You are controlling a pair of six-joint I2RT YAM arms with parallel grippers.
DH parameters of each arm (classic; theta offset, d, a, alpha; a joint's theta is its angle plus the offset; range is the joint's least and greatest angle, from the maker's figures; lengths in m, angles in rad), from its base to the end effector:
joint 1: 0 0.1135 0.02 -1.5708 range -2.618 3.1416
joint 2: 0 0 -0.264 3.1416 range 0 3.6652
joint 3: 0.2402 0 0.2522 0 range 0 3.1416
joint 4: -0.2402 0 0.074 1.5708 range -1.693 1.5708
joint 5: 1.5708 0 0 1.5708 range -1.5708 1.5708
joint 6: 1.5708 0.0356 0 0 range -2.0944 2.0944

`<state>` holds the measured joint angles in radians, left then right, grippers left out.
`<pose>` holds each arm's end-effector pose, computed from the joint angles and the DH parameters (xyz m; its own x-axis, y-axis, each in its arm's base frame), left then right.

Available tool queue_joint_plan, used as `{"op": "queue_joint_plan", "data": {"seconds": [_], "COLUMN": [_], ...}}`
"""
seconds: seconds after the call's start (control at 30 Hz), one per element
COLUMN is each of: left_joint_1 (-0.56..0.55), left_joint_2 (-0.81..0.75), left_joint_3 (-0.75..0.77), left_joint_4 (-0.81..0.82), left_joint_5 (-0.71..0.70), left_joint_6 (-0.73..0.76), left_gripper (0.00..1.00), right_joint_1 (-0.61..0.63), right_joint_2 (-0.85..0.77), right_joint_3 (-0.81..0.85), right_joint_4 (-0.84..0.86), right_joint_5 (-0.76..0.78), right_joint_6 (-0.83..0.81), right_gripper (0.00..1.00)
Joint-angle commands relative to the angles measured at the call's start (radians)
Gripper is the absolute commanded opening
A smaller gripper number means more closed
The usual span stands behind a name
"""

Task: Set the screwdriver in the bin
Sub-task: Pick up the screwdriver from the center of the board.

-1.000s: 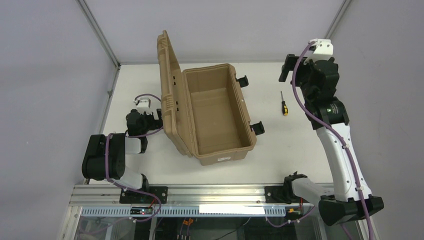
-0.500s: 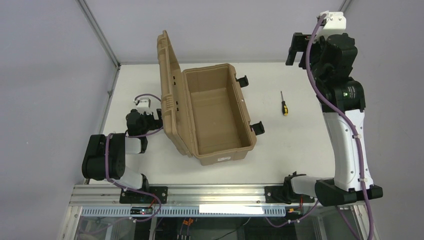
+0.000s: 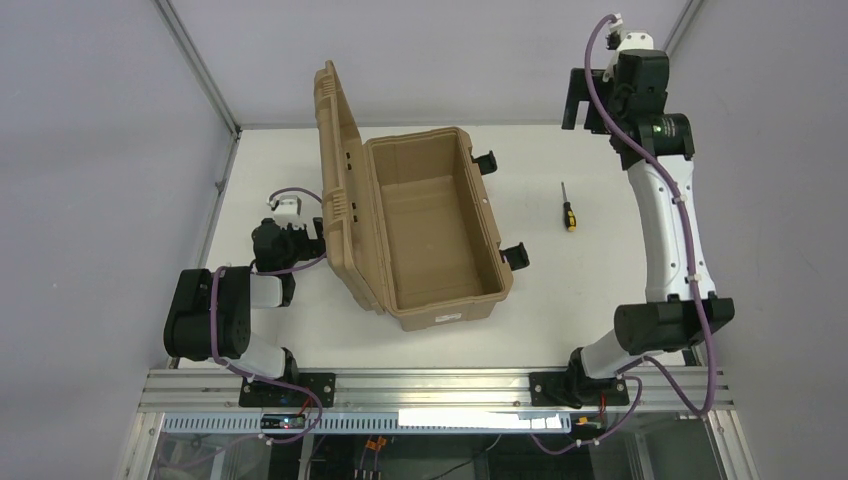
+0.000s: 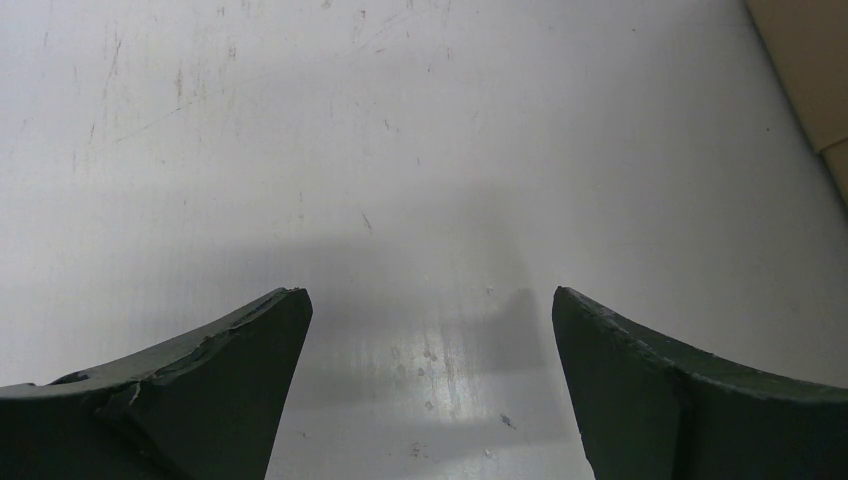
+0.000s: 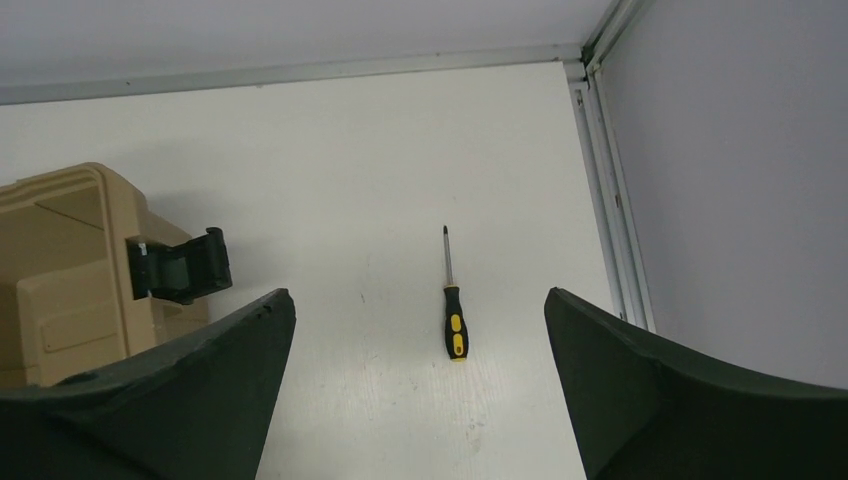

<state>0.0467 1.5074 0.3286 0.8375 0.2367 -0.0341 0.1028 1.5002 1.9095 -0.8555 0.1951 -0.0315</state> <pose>0.2548 0.0035 0.1372 -0.3401 -0.0491 -0.9391 0.1639 0.9803 -0.1106 0.2996 0.0240 0.4824 -0.4314 -0.0756 -0.8990 0.0597 0.9919 -0.1120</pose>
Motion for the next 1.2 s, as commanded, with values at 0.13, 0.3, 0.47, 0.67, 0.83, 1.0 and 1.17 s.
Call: {"op": "queue_joint_plan", "data": {"seconds": [0.13,0.3,0.47,0.67,0.83,1.0,1.17], "left_joint_1": [0.003,0.003,0.004,0.002,0.003,0.003,0.003], "left_joint_2": [0.002,0.002,0.002,0.002,0.002,0.002,0.002], "left_joint_3": [0.018,0.018,0.018,0.018,0.018,0.018,0.018], "left_joint_4": [0.043,0.045,0.045,0.045,0.045,0.045,0.045], "left_joint_5": [0.006,0.007,0.007,0.009,0.007,0.008,0.007], "left_joint_6": [0.010,0.010,0.010,0.010,0.010,0.010,0.010], "left_gripper": [0.99,0.99,0.99,0.99,0.99,0.99,0.99], "right_joint_1": [-0.073,-0.099,-0.110,-0.133,-0.141,-0.149,-0.155], "right_joint_2": [0.126,0.198,0.246,0.307,0.360,0.433,0.478], "right_joint_3": [-0.034,-0.103,-0.199,-0.307,-0.398,-0.439,-0.444], "right_joint_4": [0.033,0.062,0.100,0.138,0.164,0.168,0.181], "right_joint_5": [-0.073,-0.085,-0.089,-0.092,-0.108,-0.132,-0.125], "right_joint_6": [0.077,0.099,0.102,0.102,0.104,0.095,0.087], "right_gripper": [0.99,0.99,0.99,0.99,0.97,0.87,0.74]}}
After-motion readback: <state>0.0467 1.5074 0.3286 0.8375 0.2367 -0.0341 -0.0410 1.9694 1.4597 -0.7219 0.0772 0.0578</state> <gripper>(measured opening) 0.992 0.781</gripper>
